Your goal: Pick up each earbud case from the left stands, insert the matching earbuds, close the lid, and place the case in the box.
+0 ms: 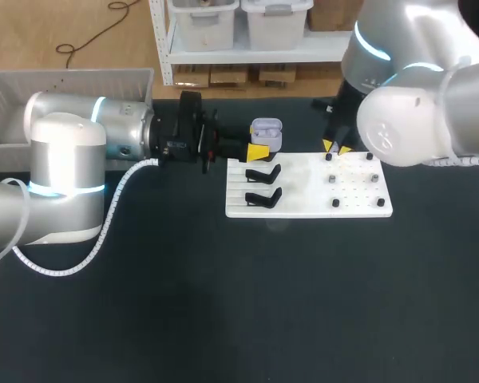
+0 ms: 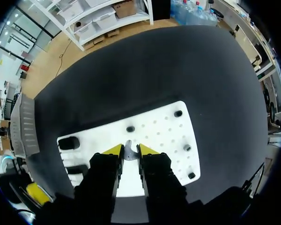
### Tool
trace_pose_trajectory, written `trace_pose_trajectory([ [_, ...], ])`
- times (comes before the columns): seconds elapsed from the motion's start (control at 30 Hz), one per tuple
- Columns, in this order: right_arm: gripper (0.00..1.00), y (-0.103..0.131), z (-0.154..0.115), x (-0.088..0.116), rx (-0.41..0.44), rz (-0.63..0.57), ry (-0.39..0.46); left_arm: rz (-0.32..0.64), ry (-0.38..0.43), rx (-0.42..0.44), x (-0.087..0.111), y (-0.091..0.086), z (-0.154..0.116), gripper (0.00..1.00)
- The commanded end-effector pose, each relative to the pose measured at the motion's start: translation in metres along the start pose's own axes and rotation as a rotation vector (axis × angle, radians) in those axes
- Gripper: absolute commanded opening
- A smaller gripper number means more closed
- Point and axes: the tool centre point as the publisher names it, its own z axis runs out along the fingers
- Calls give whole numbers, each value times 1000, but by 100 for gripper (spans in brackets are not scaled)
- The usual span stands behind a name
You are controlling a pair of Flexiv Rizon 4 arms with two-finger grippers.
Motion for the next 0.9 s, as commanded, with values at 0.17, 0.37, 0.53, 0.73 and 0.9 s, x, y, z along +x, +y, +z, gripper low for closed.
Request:
trace_pose_trajectory([
  [0.17,0,-12,-47,23,-26,-77,24,2,-2,-2,1,0,0,0],
  [0.37,0,-12,-68,35,0,-162,113,2,-2,-2,1,0,0,0],
  [0.53,0,-4,-80,47,33,-242,175,2,-2,-2,1,0,0,0],
  [0.73,0,9,-99,61,-6,-311,191,2,-2,-2,1,0,0,0],
  [0.9,0,24,-112,73,-47,-385,195,2,-2,-2,1,0,0,0],
])
